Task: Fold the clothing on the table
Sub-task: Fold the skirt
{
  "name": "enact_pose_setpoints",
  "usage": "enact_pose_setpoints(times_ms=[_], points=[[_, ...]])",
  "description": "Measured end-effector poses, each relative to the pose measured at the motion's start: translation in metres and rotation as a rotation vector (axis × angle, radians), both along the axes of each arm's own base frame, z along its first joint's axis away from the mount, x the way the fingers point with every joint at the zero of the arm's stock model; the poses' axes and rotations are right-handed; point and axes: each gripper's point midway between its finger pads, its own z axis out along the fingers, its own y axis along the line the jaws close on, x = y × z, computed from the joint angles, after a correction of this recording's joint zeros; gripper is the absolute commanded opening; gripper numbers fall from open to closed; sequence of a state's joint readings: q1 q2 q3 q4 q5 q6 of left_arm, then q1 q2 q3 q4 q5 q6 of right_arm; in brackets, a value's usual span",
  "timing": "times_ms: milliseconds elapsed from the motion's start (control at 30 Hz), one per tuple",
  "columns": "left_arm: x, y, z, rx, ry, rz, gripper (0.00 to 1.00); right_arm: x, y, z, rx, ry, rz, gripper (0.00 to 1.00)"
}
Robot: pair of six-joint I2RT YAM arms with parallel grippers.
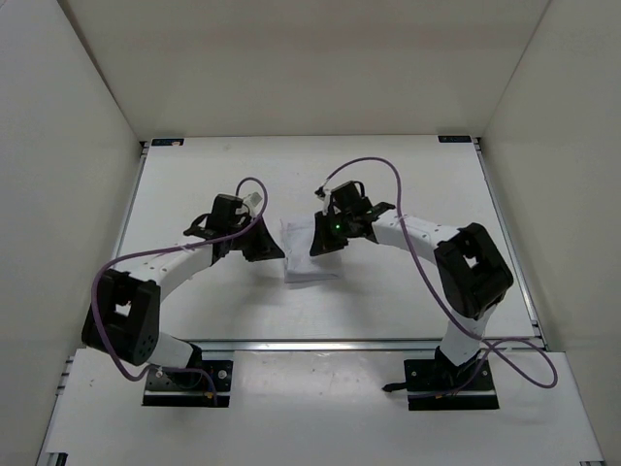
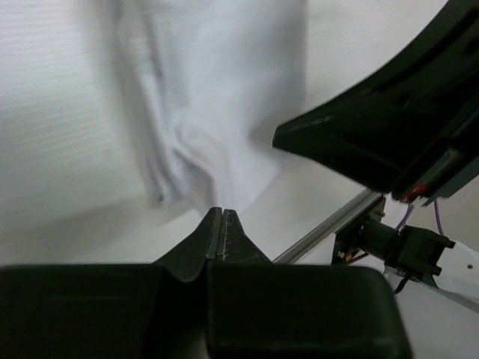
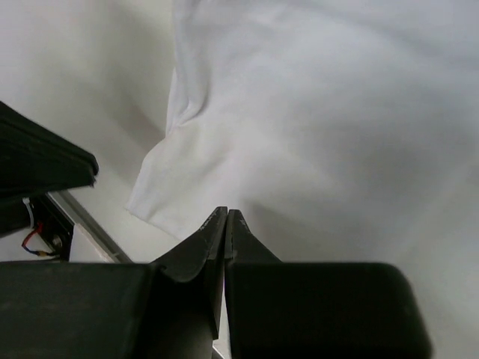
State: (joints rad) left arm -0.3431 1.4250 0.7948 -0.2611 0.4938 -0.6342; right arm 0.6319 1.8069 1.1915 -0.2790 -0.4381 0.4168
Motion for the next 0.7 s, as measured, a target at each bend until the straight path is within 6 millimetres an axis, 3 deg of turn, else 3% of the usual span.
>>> enact_pose_setpoints(times_ms=[200,267,367,600,700], points=[[-0.007,-0.034,0.014,-0.046,-0.034,-0.090,0.00,0.040,-0.045,0.032,0.014,-0.104,-0.102,0.00],[-0.010,-0.043,0.015,-0.056,-0.040,-0.108,0.00,0.045,-0.058,0.028,0.006,-0.110,-0.126,0.00],[-0.011,-0.053,0.010,-0.072,-0.040,-0.116,0.00,0.035,-0.066,0.009,-0.020,-0.071,-0.120,0.00],[-0.027,-0.042,-0.050,-0.031,0.091,-0.049,0.00,0.024,-0.061,-0.016,-0.025,-0.009,-0.079,0.00],[-0.027,-0.040,-0.061,-0.009,0.115,-0.036,0.00,0.025,-0.059,-0.023,-0.025,0.001,-0.068,0.00]])
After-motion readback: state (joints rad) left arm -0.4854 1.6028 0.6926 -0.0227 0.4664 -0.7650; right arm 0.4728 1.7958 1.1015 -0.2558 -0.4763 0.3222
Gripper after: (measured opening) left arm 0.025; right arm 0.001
